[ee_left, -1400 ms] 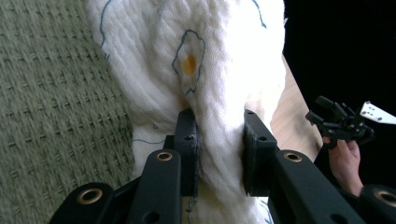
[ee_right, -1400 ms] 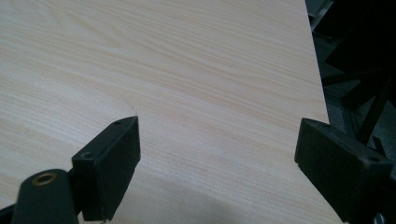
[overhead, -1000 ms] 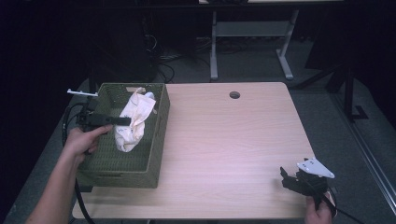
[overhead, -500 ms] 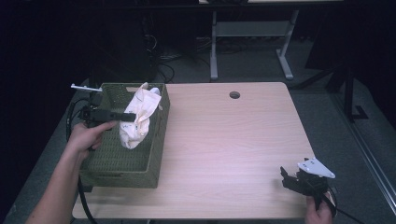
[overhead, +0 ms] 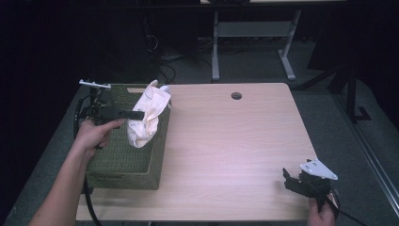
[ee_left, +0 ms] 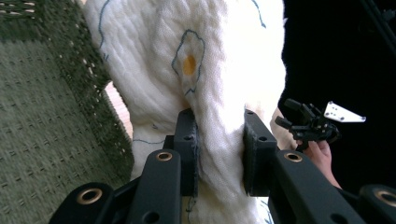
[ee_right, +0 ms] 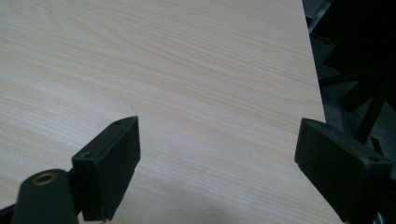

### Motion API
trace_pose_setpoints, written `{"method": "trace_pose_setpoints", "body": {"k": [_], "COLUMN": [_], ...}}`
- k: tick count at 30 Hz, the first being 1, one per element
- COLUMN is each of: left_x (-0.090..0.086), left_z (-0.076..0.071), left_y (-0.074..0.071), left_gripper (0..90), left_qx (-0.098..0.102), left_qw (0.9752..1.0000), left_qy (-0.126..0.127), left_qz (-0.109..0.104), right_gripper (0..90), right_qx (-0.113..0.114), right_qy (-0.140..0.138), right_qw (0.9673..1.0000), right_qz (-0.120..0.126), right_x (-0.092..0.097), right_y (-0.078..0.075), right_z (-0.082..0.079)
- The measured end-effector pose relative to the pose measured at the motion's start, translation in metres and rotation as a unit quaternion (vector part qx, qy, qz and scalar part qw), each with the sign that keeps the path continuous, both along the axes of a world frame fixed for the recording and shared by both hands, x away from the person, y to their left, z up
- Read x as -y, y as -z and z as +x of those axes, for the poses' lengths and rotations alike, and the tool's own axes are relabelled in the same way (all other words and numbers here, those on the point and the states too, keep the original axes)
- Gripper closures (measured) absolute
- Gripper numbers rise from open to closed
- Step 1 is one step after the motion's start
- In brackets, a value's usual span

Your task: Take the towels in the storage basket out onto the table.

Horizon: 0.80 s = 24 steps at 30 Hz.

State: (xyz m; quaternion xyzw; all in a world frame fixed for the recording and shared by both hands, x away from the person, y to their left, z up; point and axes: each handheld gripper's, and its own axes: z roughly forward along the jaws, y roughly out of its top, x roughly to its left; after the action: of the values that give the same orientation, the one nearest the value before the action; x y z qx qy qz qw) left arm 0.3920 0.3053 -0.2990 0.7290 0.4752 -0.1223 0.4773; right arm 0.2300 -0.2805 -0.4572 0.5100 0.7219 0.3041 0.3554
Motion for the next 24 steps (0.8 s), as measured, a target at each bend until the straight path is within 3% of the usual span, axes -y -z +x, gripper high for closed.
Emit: {"method": "trace_pose_setpoints", "body": {"k": [14, 24], "left_x": [0.036, 0.070], "left_z": [0.009, 0.008], "left_y": [0.000, 0.004], "left_gripper": [71.0, 70.8], "left_qx": [-0.004, 0.000], "left_qw": [0.9997, 0.9980], "left_qy": [0.025, 0.063], "left_qz": [0.000, 0.007], "right_gripper": [13.9, 13.9], "right_qx": [0.003, 0.003], "right_qy": [-0.001, -0.002], "right_qw": [1.0000, 1.0000], "right_qz": [0.000, -0.001], "right_x": [0.002, 0.000], "right_y": [-0.001, -0.001], "right_z": [-0.001, 0.000]}}
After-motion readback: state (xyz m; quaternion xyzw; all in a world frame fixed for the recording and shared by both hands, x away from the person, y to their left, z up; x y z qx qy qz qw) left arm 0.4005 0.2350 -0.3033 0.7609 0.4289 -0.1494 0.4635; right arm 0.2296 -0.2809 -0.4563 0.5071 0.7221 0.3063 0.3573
